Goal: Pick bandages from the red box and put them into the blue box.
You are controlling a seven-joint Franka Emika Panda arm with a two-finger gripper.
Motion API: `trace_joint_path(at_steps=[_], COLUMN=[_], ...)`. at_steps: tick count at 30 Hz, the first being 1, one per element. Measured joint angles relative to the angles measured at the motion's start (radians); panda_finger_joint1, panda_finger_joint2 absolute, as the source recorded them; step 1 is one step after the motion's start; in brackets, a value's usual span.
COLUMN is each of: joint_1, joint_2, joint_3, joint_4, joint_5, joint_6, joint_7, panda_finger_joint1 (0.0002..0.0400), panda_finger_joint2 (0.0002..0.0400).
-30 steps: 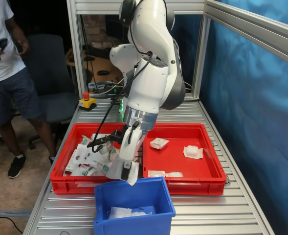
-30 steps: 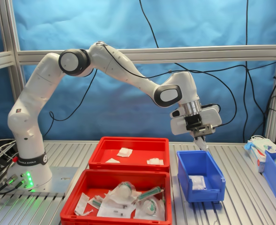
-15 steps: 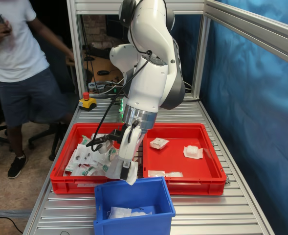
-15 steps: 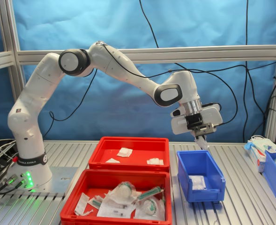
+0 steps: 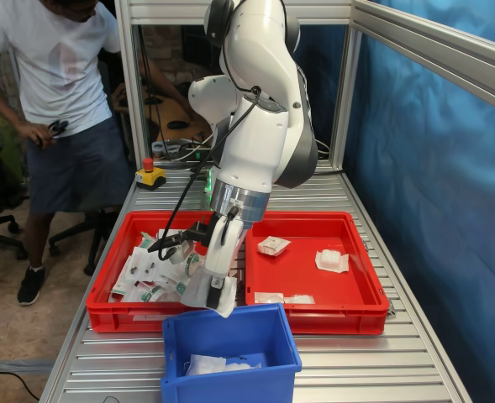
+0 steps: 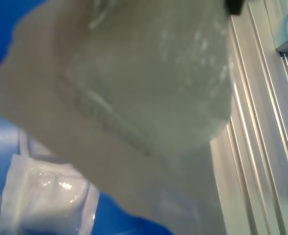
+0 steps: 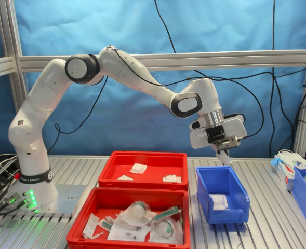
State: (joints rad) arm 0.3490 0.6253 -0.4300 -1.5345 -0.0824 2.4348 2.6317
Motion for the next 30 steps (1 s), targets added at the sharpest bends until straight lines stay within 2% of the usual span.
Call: trace_joint_path(at_steps=[6, 7, 10, 11, 15, 16, 20, 21, 25, 26, 30], joint_1=[0.0, 0.0, 0.0, 0.0, 0.0, 0.0, 0.0, 0.0, 0.0, 0.0, 0.0], joint_2=[0.0, 0.0, 0.0, 0.0, 0.0, 0.0, 0.0, 0.0, 0.0, 0.0, 0.0], joint_3=[-0.001, -0.002, -0.003, -0.004, -0.006, -0.007, -0.007, -0.008, -0.008, -0.009, -0.009], joint_4=[0.0, 0.0, 0.0, 0.0, 0.0, 0.0, 0.0, 0.0, 0.0, 0.0, 0.0], joint_5=[0.0, 0.0, 0.0, 0.0, 0.0, 0.0, 0.0, 0.0, 0.0, 0.0, 0.0], joint_6=[0.0, 0.0, 0.0, 0.0, 0.0, 0.0, 0.0, 0.0, 0.0, 0.0, 0.0], joint_7=[-0.002, -0.002, -0.003, -0.003, -0.004, -0.004, -0.004, -0.004, -0.004, -0.004, -0.004], panda_finger_joint1=[0.0058, 0.0093, 0.0093, 0.0143, 0.0143, 0.0192, 0.0192, 0.0243, 0.0243, 0.0293, 0.0293], panda_finger_joint2=[0.0058, 0.0093, 0.0093, 0.0143, 0.0143, 0.0192, 0.0192, 0.0243, 0.0243, 0.0293, 0.0293])
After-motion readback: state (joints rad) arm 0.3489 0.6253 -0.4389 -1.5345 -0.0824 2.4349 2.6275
